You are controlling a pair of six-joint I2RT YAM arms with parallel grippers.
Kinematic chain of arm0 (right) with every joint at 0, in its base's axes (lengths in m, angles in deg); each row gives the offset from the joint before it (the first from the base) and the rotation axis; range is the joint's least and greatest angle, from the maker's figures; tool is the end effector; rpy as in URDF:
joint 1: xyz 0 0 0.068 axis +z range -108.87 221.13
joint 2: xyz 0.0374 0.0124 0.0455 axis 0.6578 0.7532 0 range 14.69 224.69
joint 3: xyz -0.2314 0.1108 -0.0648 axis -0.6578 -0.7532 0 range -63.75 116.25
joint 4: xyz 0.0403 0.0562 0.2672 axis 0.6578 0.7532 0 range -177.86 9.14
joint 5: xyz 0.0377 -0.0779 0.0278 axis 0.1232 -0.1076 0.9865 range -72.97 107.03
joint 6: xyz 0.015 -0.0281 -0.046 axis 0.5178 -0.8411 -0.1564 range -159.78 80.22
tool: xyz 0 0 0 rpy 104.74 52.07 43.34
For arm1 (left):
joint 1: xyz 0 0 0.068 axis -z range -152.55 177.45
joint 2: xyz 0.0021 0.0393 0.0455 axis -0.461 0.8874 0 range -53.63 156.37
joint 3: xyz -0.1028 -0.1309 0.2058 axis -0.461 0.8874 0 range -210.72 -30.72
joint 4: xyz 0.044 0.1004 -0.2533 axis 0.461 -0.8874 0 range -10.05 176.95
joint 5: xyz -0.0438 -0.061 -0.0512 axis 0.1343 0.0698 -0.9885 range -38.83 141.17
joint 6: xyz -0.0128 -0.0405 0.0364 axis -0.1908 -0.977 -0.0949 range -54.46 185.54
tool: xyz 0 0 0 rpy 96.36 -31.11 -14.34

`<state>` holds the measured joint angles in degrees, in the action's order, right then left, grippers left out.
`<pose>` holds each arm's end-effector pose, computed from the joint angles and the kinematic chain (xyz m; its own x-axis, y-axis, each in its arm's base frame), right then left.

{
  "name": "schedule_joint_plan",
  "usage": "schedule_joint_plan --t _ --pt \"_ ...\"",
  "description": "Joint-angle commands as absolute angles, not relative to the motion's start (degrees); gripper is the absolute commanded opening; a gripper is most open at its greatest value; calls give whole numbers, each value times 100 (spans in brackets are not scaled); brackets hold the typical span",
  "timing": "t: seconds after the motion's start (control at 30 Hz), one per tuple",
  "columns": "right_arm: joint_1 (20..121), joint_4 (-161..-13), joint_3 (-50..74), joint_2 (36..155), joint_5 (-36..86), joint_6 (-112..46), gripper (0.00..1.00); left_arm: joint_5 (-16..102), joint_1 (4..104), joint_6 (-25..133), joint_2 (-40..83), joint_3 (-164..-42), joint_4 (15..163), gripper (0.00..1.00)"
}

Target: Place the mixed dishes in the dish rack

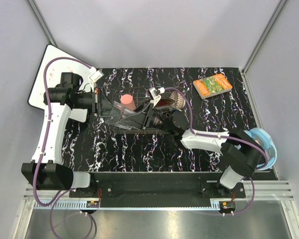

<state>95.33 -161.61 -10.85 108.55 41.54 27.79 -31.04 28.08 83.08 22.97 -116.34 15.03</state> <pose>0.2004 0.3055 0.3021 -0.7499 0.3982 -0.5284 -0.6522 -0.3109 0.6913 0.2442 -0.0409 0.3917 -0.7122 0.0488 -0.7003 0.7001 0.1215 -0.7036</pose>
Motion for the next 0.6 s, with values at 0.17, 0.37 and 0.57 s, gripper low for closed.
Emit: schedule_joint_plan --t 0.17,0.37,0.57 --pt "9475 -14960 -847 9671 4322 1677 0 -2698 2746 8785 1889 -11237 1524 61" --pt "9475 -10698 -409 8325 3541 24 0 -2433 1675 9348 1966 -11814 997 87" --pt "9483 -7568 819 8534 2504 -690 0 -2309 620 9332 2204 -12222 1169 93"
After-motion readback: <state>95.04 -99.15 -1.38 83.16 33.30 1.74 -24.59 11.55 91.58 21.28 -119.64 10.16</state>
